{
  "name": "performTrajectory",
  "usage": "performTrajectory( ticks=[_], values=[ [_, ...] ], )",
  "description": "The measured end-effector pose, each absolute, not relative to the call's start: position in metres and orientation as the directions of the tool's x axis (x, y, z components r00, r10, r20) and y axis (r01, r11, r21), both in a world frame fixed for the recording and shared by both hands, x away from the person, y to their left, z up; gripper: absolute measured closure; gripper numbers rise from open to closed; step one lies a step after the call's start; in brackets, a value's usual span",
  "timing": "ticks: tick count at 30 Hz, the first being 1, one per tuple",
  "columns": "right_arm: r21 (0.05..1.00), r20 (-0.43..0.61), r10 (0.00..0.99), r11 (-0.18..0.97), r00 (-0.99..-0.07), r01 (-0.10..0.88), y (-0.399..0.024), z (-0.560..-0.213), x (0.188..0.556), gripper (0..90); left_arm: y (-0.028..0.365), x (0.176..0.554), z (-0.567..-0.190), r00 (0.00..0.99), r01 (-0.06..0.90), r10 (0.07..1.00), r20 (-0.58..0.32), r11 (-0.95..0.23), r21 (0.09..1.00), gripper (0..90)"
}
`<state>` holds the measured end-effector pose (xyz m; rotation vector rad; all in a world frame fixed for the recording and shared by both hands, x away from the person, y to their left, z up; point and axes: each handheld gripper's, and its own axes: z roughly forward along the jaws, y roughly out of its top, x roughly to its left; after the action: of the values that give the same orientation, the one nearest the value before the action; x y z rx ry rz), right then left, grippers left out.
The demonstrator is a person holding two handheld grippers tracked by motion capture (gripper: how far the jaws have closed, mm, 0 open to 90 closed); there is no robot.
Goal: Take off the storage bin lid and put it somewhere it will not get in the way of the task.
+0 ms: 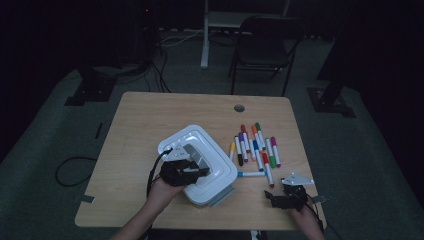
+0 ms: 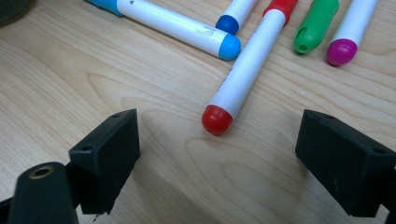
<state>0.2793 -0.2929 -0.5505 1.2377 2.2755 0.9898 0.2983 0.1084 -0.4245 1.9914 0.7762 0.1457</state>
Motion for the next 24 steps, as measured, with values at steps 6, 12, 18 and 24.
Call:
performTrajectory(
  ticks=[6, 12, 18, 24],
  values=[
    [0.728, 0.017, 0.836, 0.366, -0.548, 0.580, -0.293, -0.550, 0.279, 13.4, 0.111, 0.290, -0.415, 0.815, 0.412, 0.552, -0.174, -0.342, 0.845, 64.7],
    [0.729, 0.022, 0.836, 0.362, -0.548, 0.581, -0.294, -0.550, 0.280, 13.4, 0.116, 0.282, -0.403, 0.836, 0.384, 0.521, -0.172, -0.332, 0.862, 72.0],
    [0.729, 0.025, 0.836, 0.359, -0.547, 0.583, -0.294, -0.550, 0.280, 13.4, 0.122, 0.276, -0.396, 0.858, 0.373, 0.476, -0.195, -0.316, 0.872, 77.4],
    [0.731, 0.027, 0.837, 0.356, -0.546, 0.582, -0.295, -0.550, 0.280, 13.4, 0.125, 0.270, -0.390, 0.871, 0.357, 0.452, -0.190, -0.318, 0.878, 80.7]
  ],
)
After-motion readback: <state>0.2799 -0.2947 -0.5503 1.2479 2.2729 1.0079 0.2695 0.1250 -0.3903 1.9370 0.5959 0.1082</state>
